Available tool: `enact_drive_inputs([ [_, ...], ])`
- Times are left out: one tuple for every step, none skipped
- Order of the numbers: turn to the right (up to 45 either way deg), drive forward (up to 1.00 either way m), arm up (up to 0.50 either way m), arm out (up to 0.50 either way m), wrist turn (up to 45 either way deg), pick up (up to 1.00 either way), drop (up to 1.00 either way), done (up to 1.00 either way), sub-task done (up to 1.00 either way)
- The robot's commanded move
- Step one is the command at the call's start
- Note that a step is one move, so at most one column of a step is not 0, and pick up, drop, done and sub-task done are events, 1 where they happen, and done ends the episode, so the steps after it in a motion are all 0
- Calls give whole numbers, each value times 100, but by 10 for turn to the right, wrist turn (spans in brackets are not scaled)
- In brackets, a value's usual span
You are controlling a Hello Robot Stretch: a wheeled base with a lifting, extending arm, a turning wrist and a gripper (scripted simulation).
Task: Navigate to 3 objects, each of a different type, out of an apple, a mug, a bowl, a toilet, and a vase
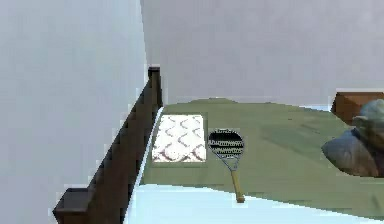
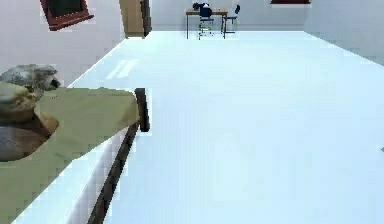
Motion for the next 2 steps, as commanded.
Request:
enact_drive_inputs([
  [450, 0, 0, 0, 0, 0, 0, 0, 0],
  [450, 0, 0, 0, 0, 0, 0, 0, 0],
])
